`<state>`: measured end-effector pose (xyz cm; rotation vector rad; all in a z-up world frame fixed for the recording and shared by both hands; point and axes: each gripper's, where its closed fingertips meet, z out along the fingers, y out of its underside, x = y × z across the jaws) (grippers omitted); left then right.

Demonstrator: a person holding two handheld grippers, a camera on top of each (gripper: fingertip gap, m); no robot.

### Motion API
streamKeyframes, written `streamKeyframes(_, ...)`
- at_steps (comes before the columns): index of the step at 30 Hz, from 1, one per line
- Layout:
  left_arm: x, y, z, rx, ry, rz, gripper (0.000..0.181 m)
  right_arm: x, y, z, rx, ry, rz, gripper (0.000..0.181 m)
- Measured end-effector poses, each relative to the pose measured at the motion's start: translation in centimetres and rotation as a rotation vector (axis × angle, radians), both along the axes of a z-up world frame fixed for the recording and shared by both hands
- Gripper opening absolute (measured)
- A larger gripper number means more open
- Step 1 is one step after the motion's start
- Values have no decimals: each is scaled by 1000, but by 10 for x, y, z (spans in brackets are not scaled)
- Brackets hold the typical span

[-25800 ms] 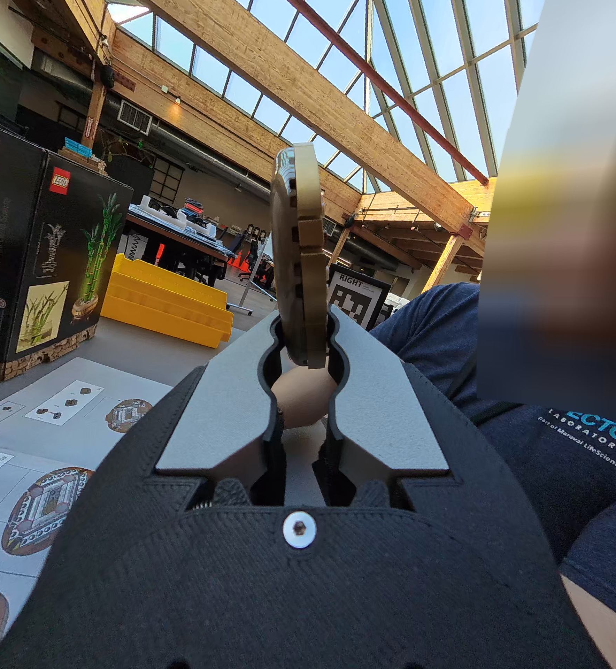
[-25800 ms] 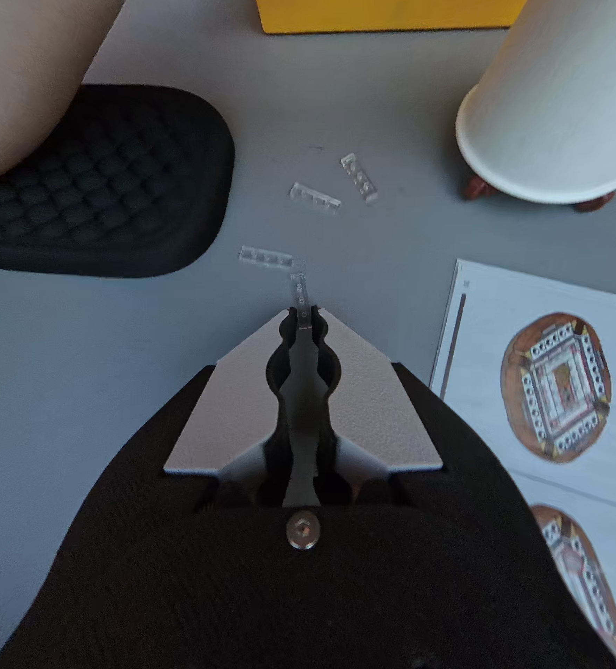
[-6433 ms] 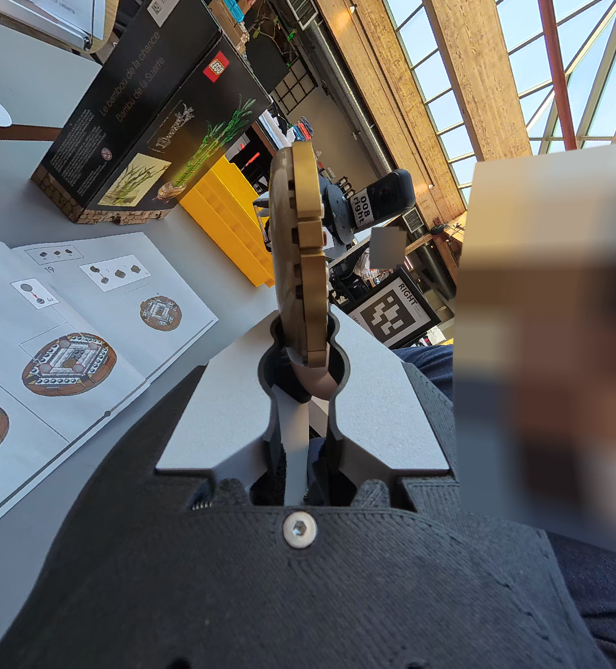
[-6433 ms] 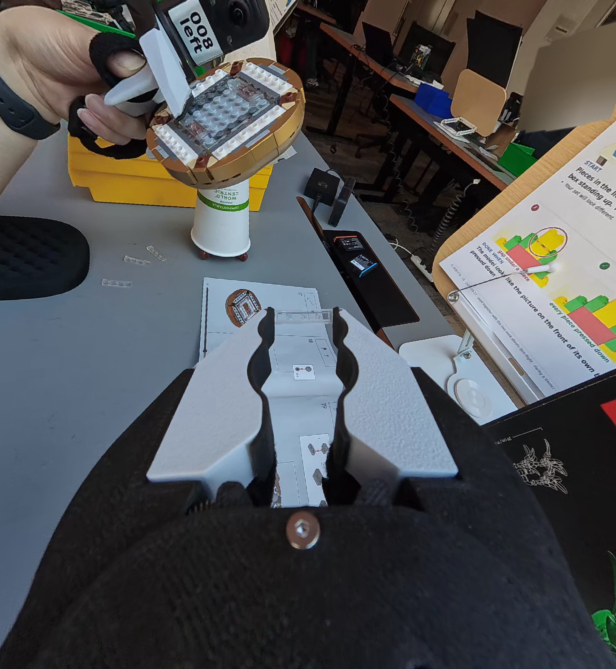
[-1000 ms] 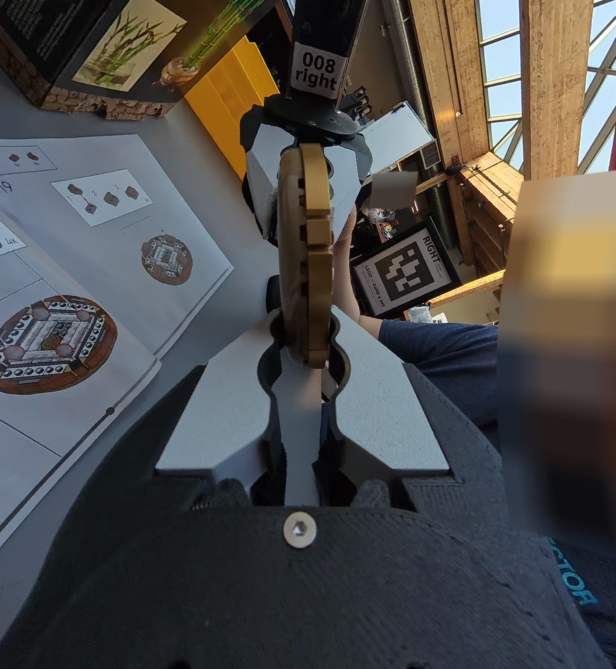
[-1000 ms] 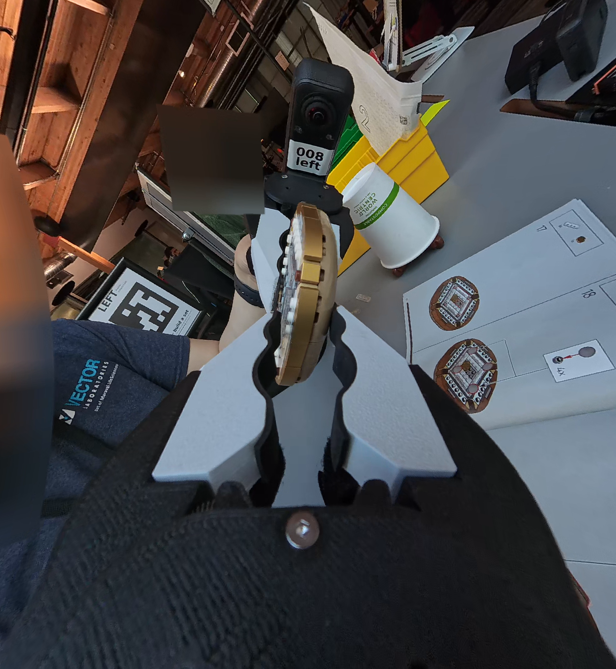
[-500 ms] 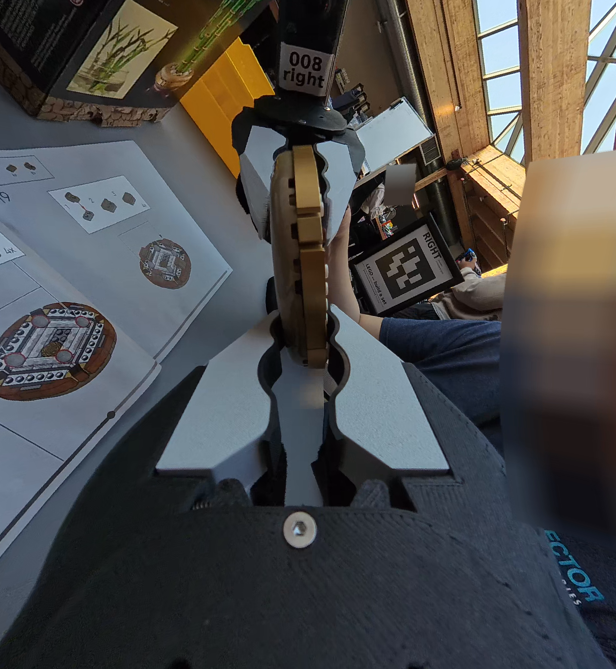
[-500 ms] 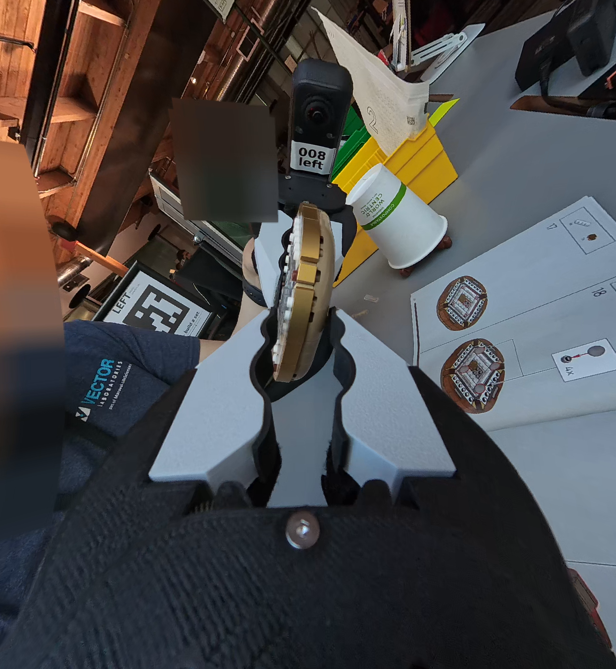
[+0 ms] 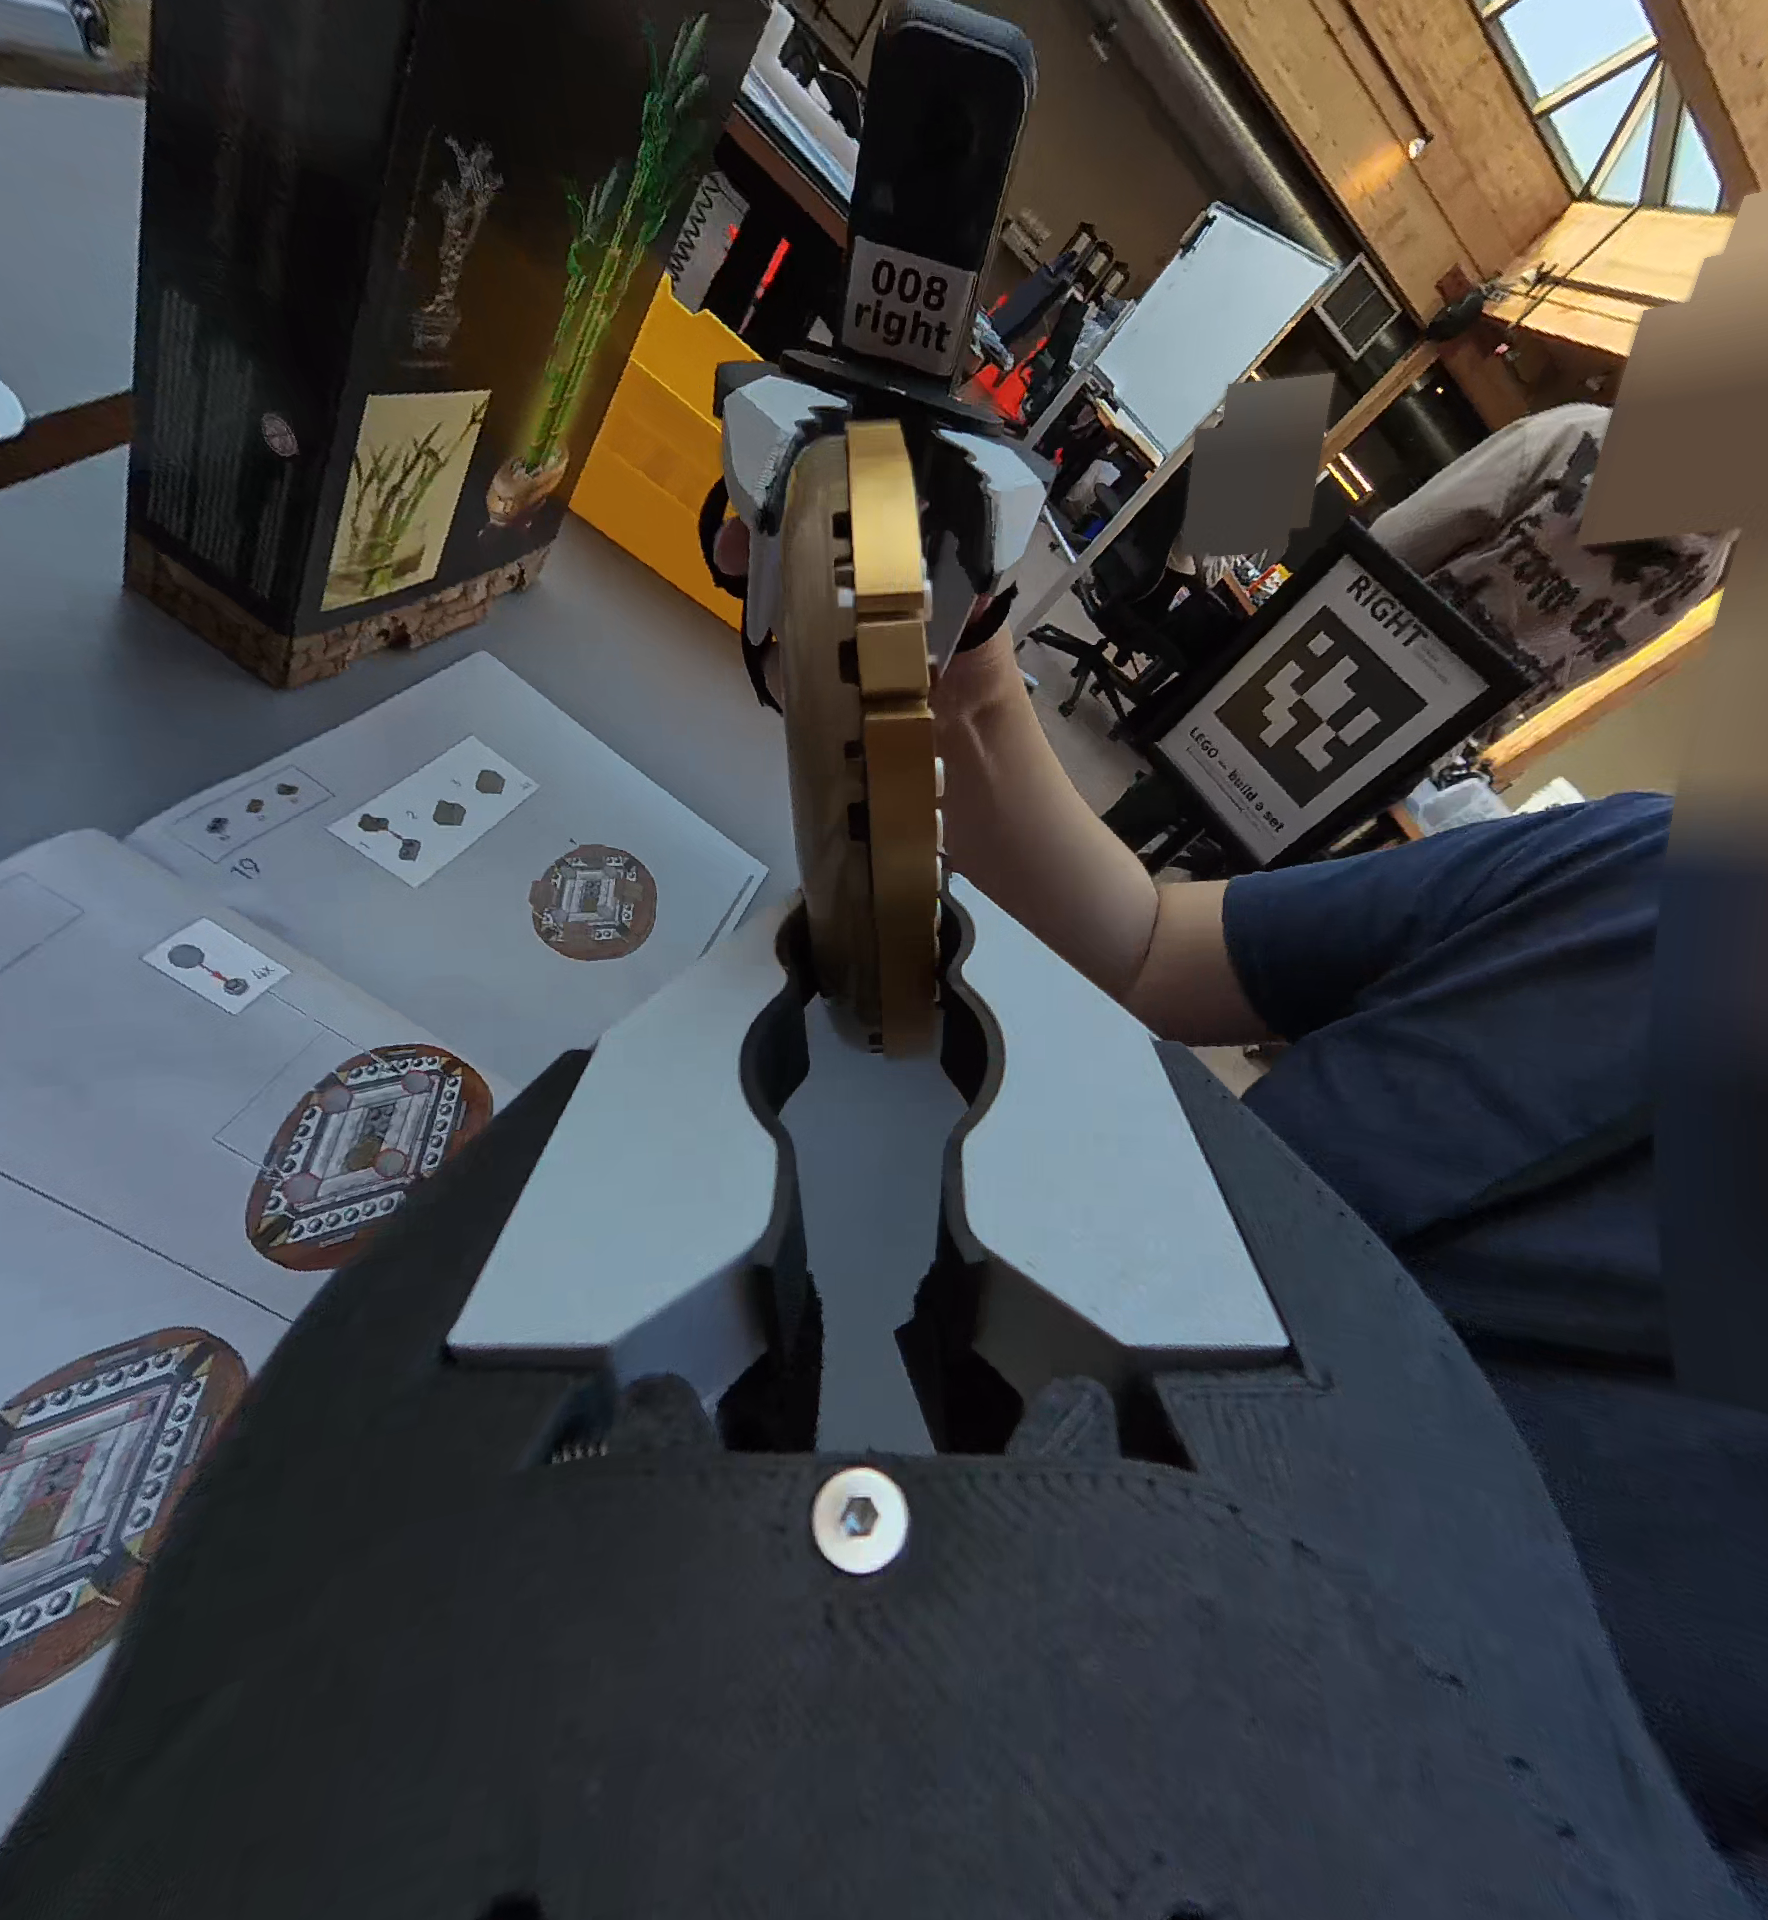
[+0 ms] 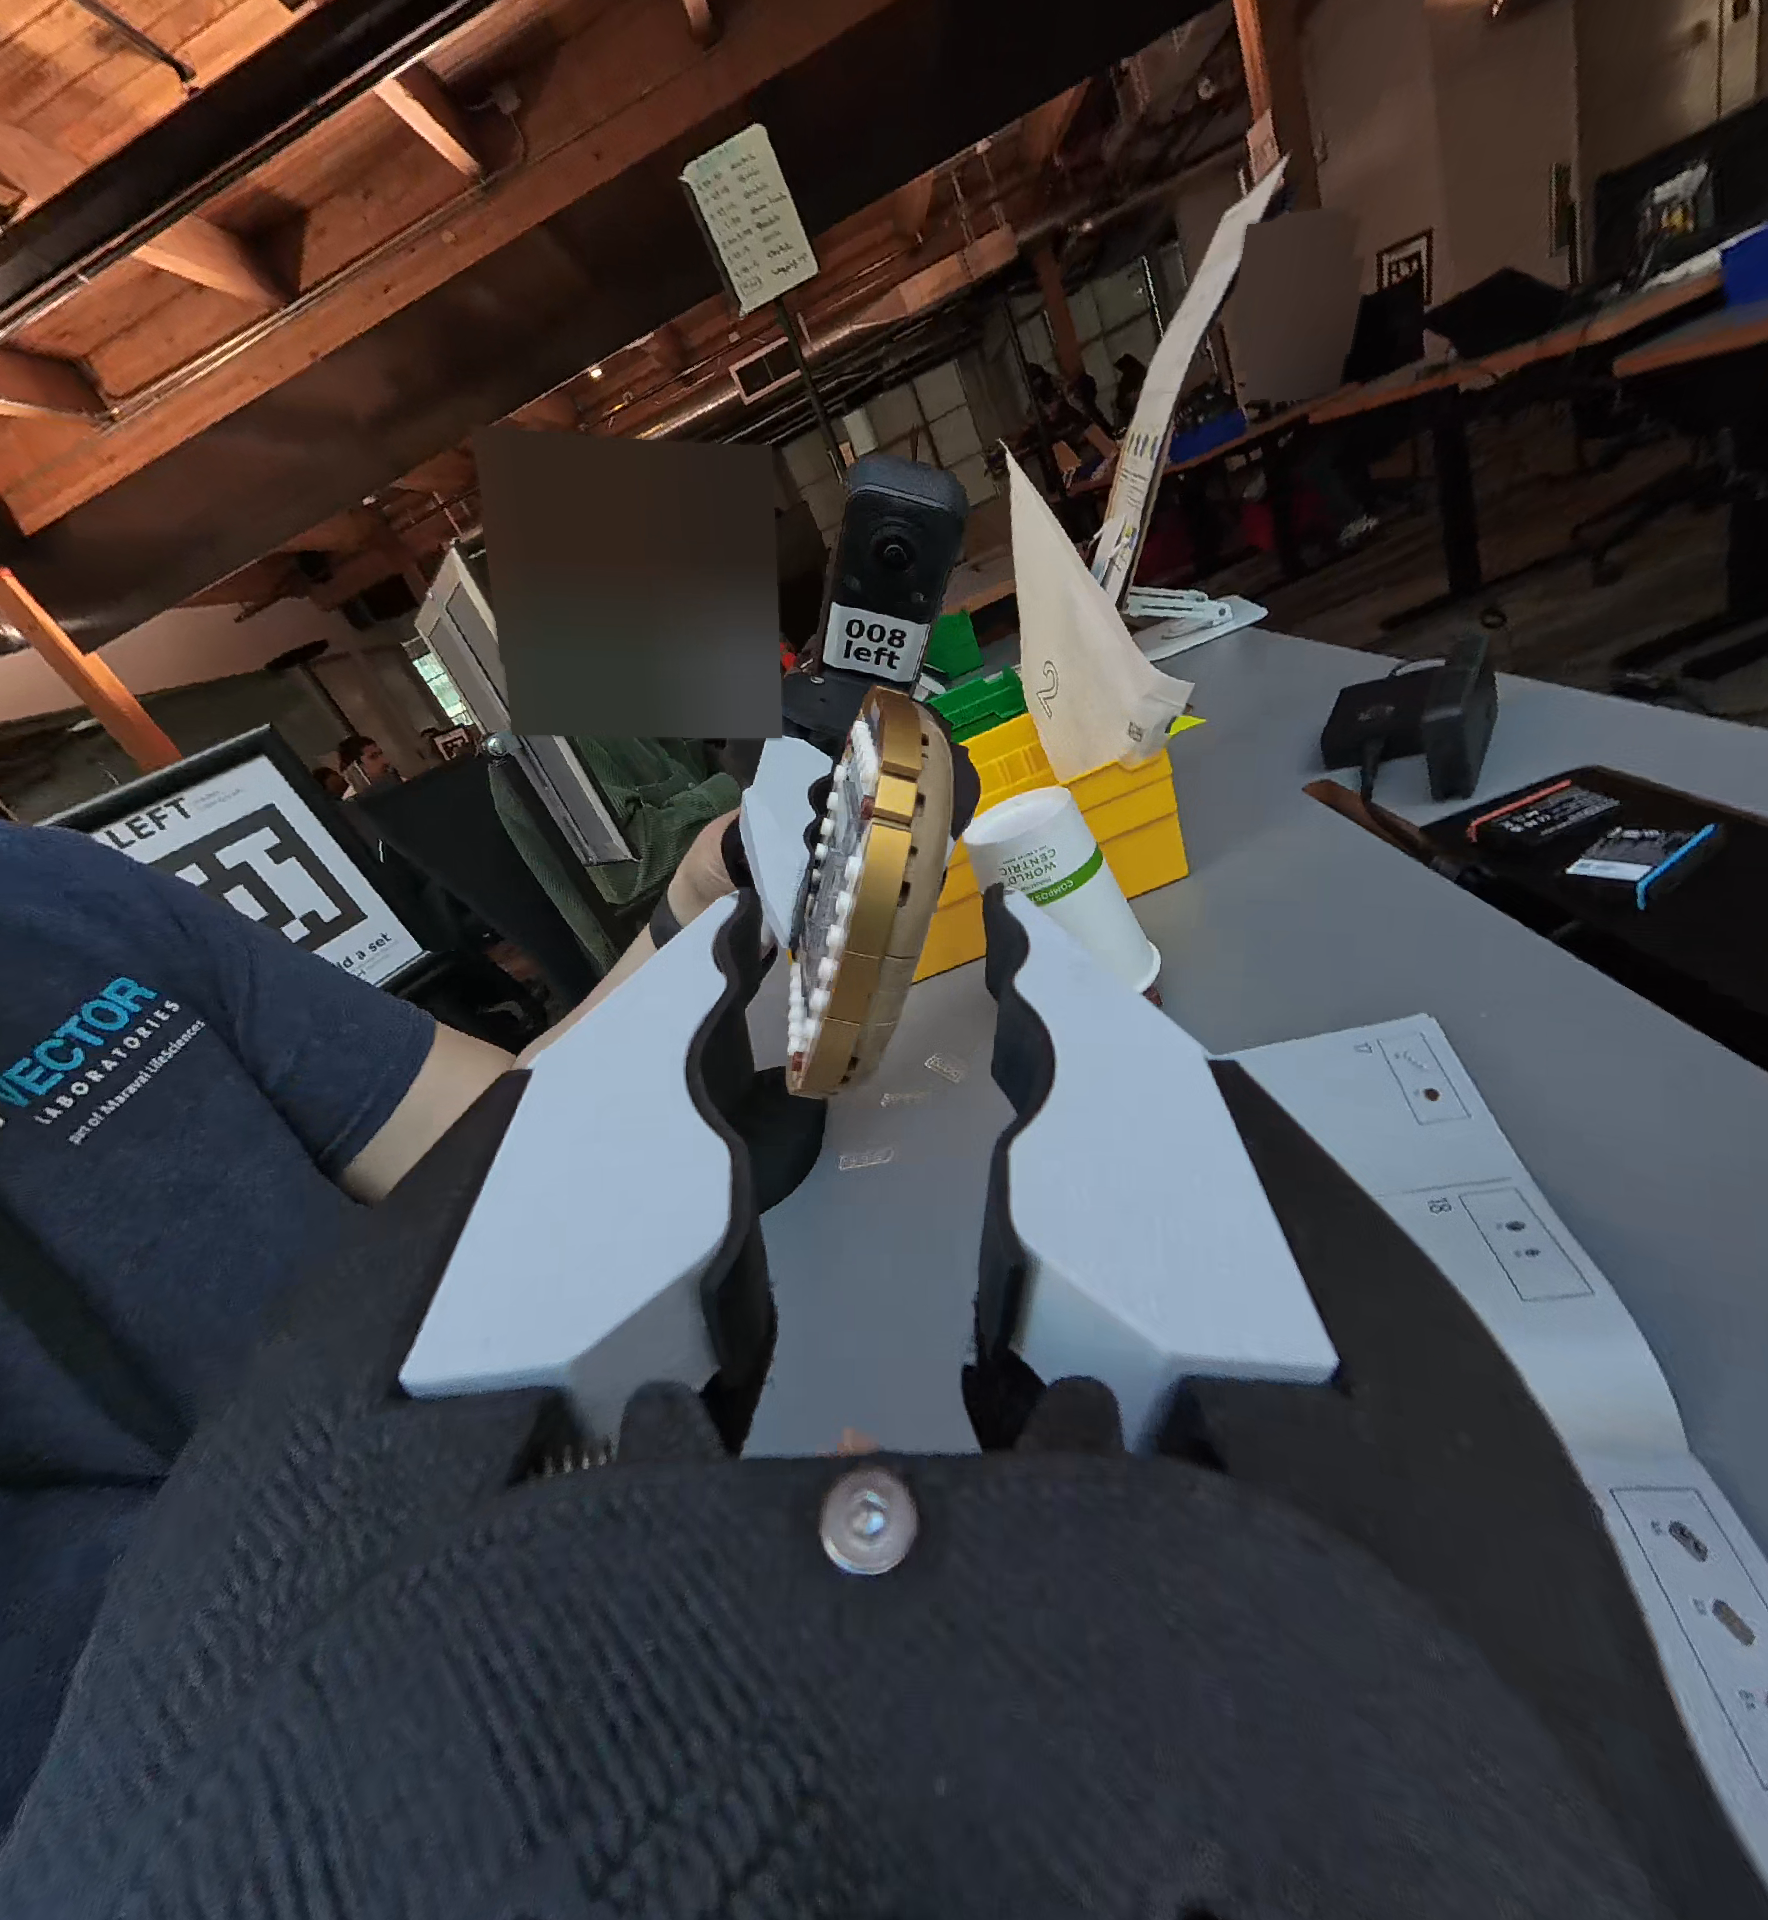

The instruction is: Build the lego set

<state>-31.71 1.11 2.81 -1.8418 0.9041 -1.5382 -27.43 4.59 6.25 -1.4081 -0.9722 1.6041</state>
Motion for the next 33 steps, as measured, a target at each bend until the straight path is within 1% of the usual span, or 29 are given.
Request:
streamKeyframes(1,2,0,1,30,12,8,19,1,-3,4,10,8,10,45)
streamKeyframes(4,11,-4,4,137,39,1,18,-1,-10,4,8,-26,30,49)
streamKeyframes(5,14,-4,7,186,41,9,18,-2,-11,1,33,-58,23,53)
streamKeyframes(8,22,-15,19,387,46,-7,19,-3,-21,1,116,-116,42,55)
streamKeyframes(9,24,-16,22,431,57,8,19,-1,-26,6,154,-103,51,55)
streamKeyframes(10,25,-16,26,463,66,27,19,0,-32,10,190,-98,59,48)
streamKeyframes(11,26,-16,29,494,68,43,19,2,-37,10,225,-118,77,34)
streamKeyframes(12,26,-17,33,528,61,59,19,2,-41,8,260,-146,84,30)
streamKeyframes(14,27,-22,40,600,57,60,19,3,-44,11,332,-167,60,32)
streamKeyframes(16,26,-24,45,678,83,87,19,3,-51,22,370,-134,55,38)
streamKeyframes(21,27,-38,57,844,100,101,19,2,-68,39,482,-98,51,37)
streamKeyframes(28,39,-70,71,1089,138,71,19,5,-102,58,743,-60,50,23)
streamKeyframes(30,40,-81,74,1183,155,59,19,7,-115,60,855,-66,55,23)
streamKeyframes(33,43,-100,84,1366,168,63,19,9,-138,69,1064,-43,23,23)
